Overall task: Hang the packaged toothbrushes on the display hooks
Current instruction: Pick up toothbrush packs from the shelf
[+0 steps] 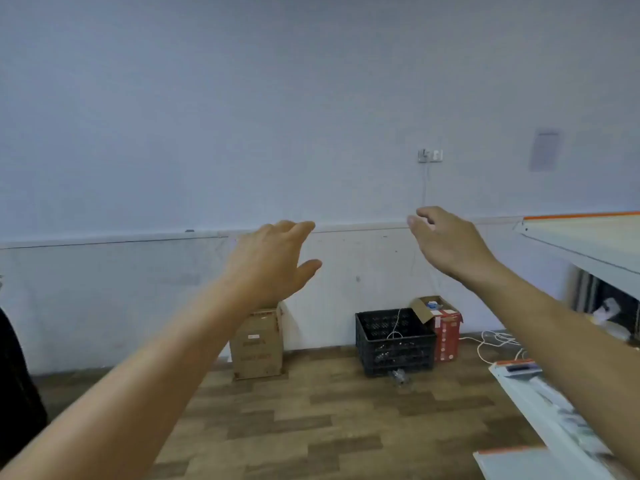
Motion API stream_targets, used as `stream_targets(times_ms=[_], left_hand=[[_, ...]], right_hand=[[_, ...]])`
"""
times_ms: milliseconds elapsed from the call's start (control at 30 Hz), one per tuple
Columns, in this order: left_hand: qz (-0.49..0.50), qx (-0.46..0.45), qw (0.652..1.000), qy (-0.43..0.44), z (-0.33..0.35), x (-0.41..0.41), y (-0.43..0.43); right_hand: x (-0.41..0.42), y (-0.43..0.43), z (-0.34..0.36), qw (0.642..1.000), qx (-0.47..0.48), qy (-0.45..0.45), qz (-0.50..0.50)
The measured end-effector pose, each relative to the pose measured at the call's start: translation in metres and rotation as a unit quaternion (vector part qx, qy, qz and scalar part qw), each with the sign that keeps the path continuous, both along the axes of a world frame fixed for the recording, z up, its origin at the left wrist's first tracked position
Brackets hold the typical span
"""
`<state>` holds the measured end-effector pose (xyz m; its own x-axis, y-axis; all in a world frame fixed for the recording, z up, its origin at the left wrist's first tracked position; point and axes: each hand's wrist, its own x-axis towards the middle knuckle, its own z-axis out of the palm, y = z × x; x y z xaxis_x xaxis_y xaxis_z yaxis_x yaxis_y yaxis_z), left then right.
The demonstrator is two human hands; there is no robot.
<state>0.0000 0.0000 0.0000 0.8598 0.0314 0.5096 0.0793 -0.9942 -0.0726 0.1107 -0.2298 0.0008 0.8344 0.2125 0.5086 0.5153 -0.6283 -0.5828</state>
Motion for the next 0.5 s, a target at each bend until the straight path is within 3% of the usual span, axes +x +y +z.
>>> stream_targets(times_ms=[133,300,500], left_hand=[[0.016,-0.062,0.992,0.112,-0.045,0.025,0.010],[0.013,-0.119,0.977,0.177,-0.100,0.051,0.019],[-0.016,-0.174,0.961,0.215,-0.133,0.084,0.014]], right_hand=[[0.016,0.013,-0.044,0.991,0.017,0.129,-0.037],[0.032,0.020,-0.110,0.967,0.069,0.230,-0.091],[0.048,0.030,-0.157,0.898,0.226,0.358,-0.119]])
